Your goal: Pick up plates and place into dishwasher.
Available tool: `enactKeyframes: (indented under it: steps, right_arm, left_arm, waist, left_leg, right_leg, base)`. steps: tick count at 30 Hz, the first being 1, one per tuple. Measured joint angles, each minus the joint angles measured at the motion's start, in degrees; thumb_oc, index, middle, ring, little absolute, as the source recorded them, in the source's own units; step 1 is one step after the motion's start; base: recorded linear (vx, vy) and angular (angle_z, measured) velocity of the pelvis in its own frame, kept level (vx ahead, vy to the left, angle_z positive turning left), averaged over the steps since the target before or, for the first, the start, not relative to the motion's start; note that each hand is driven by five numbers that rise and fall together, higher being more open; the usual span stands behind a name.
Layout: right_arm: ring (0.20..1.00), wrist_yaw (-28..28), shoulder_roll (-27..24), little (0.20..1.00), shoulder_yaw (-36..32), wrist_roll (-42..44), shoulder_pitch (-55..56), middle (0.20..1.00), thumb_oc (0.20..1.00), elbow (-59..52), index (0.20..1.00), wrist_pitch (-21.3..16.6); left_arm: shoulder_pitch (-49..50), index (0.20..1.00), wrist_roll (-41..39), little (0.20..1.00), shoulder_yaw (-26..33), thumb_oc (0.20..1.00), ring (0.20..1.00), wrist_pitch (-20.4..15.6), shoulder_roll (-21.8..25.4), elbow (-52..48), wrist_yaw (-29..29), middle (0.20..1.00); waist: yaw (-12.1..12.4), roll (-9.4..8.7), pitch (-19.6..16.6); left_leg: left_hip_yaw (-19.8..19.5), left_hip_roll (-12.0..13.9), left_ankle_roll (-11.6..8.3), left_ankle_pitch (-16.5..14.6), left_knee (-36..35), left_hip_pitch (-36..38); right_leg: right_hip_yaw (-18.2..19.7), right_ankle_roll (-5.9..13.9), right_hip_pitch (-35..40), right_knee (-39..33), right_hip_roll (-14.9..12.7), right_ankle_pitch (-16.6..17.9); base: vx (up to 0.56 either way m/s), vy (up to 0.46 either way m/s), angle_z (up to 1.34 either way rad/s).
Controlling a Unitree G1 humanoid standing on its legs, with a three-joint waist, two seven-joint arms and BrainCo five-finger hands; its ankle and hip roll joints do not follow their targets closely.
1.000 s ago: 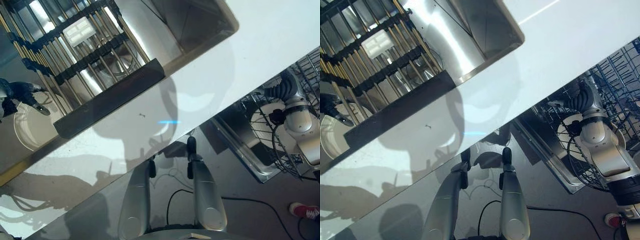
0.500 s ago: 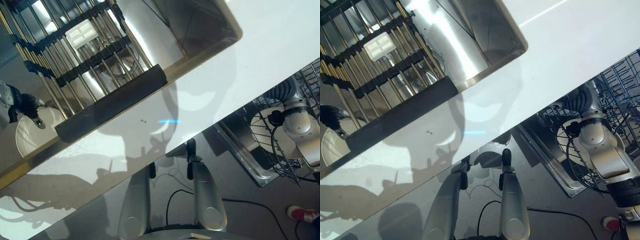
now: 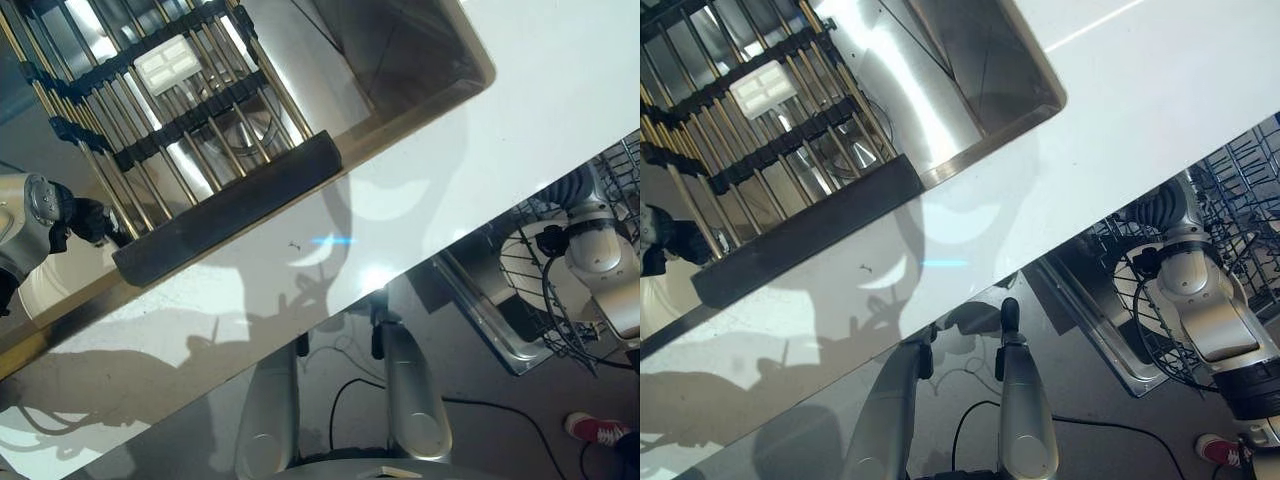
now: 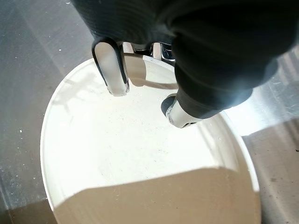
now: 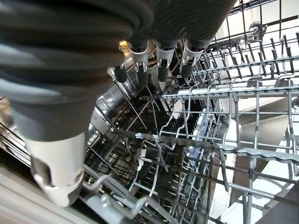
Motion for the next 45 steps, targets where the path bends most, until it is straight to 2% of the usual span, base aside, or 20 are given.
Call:
enactKeyframes:
  steps: [8, 13, 17, 23, 27, 28, 33, 34, 42, 45]
  right_arm:
    - [1.000, -0.3, 1.5, 1.000, 0.0, 1.0, 1.6, 1.000, 1.000, 0.0, 1.000, -0.6]
    - [1.000, -0.9, 1.5, 1.000, 0.0, 2.2, 2.3, 1.000, 1.000, -0.2, 1.000, -1.0]
    - [1.000, -1.0, 1.5, 1.000, -0.7, 2.3, 3.5, 1.000, 1.000, -0.4, 1.000, -1.7]
    - [1.000, -0.9, 3.5, 1.000, -5.1, 2.6, 8.2, 1.000, 1.000, -0.9, 1.000, -2.6]
    - [1.000, -0.5, 4.5, 1.000, -8.5, 2.5, 10.6, 1.000, 1.000, -1.0, 1.000, -3.3]
    - [1.000, -0.2, 4.8, 1.000, -9.2, 2.5, 10.9, 1.000, 1.000, -1.0, 1.000, -3.4]
    - [1.000, 0.8, 6.8, 1.000, -10.1, 2.4, 12.7, 1.000, 1.000, -1.1, 1.000, -3.6]
    - [1.000, 1.2, 7.1, 1.000, -10.9, 2.4, 13.1, 1.000, 1.000, -1.3, 1.000, -3.6]
    - [1.000, 2.5, 10.2, 1.000, -12.4, 1.7, 15.5, 1.000, 1.000, -2.9, 1.000, -3.4]
    - [1.000, 3.0, 10.6, 1.000, -13.1, 0.6, 16.5, 1.000, 1.000, -3.3, 1.000, -3.2]
  left_arm:
    - [0.3, 0.200, 0.0, 0.200, 0.4, 0.200, 0.200, -0.3, 0.0, -0.4, 0.0, 0.200]
    - [3.5, 0.200, -0.9, 0.200, 3.7, 0.200, 0.200, -0.8, 0.1, -0.5, 1.7, 0.200]
    - [8.4, 0.200, -4.7, 0.200, 6.9, 0.200, 0.200, -0.8, 0.5, -0.6, 8.2, 0.200]
    - [18.5, 0.200, -11.1, 0.200, 18.5, 0.200, 0.200, -2.5, 0.6, -2.0, 18.6, 0.200]
    - [25.2, 0.200, -11.5, 0.200, 24.8, 0.200, 0.200, -3.5, 0.6, -5.3, 24.8, 0.200]
    - [27.1, 0.200, -11.4, 0.200, 26.6, 0.200, 0.200, -3.8, 0.6, -6.3, 26.8, 0.200]
    - [34.1, 0.200, -10.7, 0.200, 32.0, 0.200, 0.200, -4.6, -0.1, -9.1, 35.2, 0.200]
    - [35.0, 0.200, -10.7, 0.200, 33.0, 0.200, 0.200, -4.8, -0.4, -9.8, 36.6, 0.200]
    - [42.3, 0.200, -10.7, 0.200, 40.9, 0.200, 0.200, -8.8, -8.7, -13.6, 51.5, 0.200]
    - [42.9, 0.200, -10.7, 0.200, 44.3, 0.200, 0.200, -9.7, -12.6, -16.7, 57.0, 0.200]
  waist:
    - [0.0, -0.85, 0.8]
    - [0.3, -0.96, 1.0]
    - [1.0, -0.91, 1.0]
    - [3.9, -0.66, 1.7]
    - [5.5, -0.49, 1.8]
    - [6.6, -0.48, 1.8]
    - [7.1, -0.41, 1.8]
    - [7.9, -0.32, 1.8]
    - [8.5, 0.12, 1.7]
    - [8.9, 0.90, 1.3]
  left_leg:
    - [-0.3, -0.1, -0.02, 0.0, -0.3, 2.1]
    - [-0.3, -0.1, -0.12, -0.1, -1.3, 5.3]
    - [-0.3, -0.1, -0.21, -0.1, -2.3, 7.8]
    - [-1.0, -0.3, -0.57, 0.1, -4.7, 13.0]
    - [-2.2, -0.5, -0.99, 1.0, -7.2, 16.1]
    - [-2.3, -0.5, -1.10, 1.2, -7.8, 16.6]
    - [-3.1, -0.6, -1.56, 2.2, -10.3, 19.1]
    - [-3.2, -0.6, -1.64, 2.3, -10.5, 19.2]
    - [-3.2, -0.5, -1.74, 2.9, -13.2, 23.1]
    - [-3.3, -0.4, -1.88, 3.0, -14.0, 24.0]
  right_leg:
    - [-0.2, -0.02, 2.2, -0.4, 0.0, 0.0]
    - [-0.3, -0.01, 5.4, -1.5, -0.1, 0.0]
    - [-0.4, -0.02, 7.7, -2.4, -0.1, 0.0]
    - [-1.6, -0.04, 13.5, -4.9, -0.2, -0.1]
    - [-2.8, -0.20, 16.6, -6.4, -0.2, -0.2]
    - [-2.8, -0.29, 17.0, -6.5, -0.3, -0.2]
    - [-3.3, -0.44, 19.1, -7.5, -0.2, -0.4]
    - [-3.4, -0.48, 19.2, -7.6, -0.2, -0.4]
    - [-3.5, -0.51, 22.8, -9.9, -0.1, -0.4]
    - [-3.6, -0.54, 23.5, -10.4, -0.1, -0.4]
  base:
    - [-0.02, -0.026, 0.01]
    - [-0.02, -0.025, 0.00]
    - [-0.01, -0.023, 0.00]
    - [0.01, -0.010, 0.08]
    - [0.02, -0.002, 0.16]
    - [0.02, 0.014, 0.08]
    - [0.02, 0.015, 0.08]
    - [0.00, 0.000, 0.00]
    - [0.00, -0.012, 0.00]
    - [-0.01, -0.068, -0.01]
